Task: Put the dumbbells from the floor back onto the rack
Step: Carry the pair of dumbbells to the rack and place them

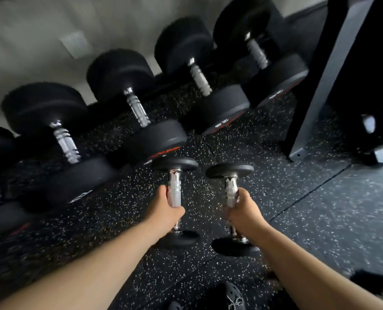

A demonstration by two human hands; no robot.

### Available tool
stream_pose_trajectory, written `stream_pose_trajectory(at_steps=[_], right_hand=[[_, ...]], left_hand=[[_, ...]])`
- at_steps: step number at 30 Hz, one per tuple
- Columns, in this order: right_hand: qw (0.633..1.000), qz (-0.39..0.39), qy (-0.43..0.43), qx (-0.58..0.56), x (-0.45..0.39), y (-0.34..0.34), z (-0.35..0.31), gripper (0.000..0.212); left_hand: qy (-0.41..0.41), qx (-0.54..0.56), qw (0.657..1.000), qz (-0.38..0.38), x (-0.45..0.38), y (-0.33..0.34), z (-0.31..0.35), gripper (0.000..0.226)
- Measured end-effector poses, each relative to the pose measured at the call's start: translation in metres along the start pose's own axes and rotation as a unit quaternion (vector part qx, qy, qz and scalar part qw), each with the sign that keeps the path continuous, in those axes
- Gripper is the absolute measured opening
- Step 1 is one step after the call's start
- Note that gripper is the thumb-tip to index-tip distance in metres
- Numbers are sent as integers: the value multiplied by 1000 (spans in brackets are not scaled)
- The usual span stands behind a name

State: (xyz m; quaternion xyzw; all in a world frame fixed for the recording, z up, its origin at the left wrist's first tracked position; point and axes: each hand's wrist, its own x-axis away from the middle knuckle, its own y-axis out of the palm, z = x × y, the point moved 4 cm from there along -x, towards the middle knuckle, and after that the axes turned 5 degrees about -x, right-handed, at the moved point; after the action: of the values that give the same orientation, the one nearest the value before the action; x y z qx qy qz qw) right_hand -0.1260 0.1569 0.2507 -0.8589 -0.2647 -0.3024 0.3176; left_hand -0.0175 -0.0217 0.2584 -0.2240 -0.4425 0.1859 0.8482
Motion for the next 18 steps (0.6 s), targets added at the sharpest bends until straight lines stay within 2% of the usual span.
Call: stream_pose_trajectory(at_steps=[5,11,18], right_hand=[[1000,1,-10,-24,79,-32,-63,32],[996,19,-68,-45,156,-58,-137,34],[991,-23,-120,-45,226,-65,-202,27]], left_hand=[[23,-4,999,29,72,-55,39,44],[56,11,996,64,149,-117,72,43],[68,65,991,97,218,-176,83,48]])
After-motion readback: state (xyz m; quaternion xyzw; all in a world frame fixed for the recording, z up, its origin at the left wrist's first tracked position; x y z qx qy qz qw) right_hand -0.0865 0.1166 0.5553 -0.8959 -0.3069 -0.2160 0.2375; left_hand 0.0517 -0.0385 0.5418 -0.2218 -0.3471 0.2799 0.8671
